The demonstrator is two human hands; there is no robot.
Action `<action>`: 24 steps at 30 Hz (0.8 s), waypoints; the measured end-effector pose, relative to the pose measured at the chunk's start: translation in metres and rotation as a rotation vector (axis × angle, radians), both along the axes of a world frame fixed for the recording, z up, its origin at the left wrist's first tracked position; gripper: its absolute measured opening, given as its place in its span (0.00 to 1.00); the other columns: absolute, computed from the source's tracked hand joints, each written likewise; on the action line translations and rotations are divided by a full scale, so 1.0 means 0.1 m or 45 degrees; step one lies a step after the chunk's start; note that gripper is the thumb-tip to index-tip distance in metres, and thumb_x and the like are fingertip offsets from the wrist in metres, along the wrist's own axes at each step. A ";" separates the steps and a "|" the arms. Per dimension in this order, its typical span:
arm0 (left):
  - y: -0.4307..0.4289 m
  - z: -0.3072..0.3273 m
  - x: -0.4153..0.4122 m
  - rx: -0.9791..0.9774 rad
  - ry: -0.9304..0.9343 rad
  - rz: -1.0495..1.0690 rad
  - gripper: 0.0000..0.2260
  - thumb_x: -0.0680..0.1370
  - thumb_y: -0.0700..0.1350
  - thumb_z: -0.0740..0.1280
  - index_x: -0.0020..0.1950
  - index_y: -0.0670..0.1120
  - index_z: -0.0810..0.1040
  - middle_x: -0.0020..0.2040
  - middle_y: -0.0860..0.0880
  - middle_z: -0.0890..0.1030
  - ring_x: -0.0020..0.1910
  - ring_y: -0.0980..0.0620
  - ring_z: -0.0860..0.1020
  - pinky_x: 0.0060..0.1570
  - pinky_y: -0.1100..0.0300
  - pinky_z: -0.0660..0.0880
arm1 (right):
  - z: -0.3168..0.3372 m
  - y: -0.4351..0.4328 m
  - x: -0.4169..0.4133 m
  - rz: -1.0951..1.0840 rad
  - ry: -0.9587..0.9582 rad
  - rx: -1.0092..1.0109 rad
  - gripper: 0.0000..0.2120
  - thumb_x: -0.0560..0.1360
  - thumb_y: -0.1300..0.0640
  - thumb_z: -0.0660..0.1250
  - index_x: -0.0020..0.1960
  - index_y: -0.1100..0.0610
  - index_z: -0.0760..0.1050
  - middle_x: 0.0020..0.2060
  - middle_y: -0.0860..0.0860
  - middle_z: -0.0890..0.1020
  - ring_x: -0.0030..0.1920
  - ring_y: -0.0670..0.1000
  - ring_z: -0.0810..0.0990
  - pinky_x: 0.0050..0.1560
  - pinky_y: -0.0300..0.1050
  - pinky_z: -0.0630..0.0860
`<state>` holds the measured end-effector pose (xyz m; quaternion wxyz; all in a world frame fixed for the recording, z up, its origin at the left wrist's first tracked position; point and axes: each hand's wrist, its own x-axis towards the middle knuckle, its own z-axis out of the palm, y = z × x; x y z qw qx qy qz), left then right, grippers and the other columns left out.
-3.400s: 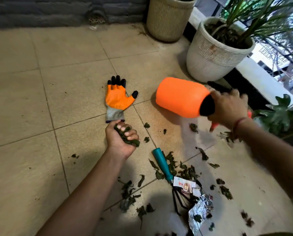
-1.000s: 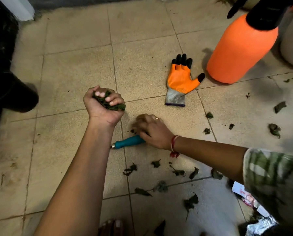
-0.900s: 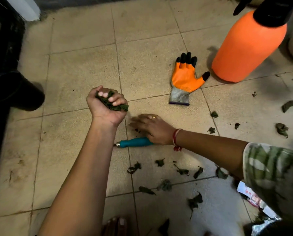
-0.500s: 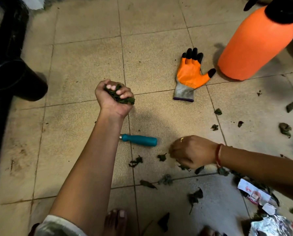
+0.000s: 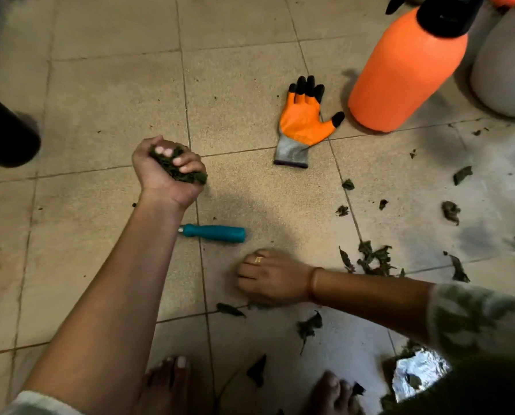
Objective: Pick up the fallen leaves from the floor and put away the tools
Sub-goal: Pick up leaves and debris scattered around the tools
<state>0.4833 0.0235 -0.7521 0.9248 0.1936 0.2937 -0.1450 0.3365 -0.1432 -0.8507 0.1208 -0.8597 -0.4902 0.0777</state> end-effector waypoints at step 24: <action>-0.98 -0.14 -0.28 -0.042 0.003 -0.328 0.11 0.67 0.44 0.60 0.24 0.49 0.65 0.22 0.55 0.65 0.21 0.57 0.61 0.22 0.68 0.56 | 0.19 -1.70 -0.70 -1.014 -0.066 -0.137 0.14 0.78 0.51 0.59 0.54 0.58 0.78 0.48 0.55 0.79 0.47 0.56 0.78 0.48 0.54 0.75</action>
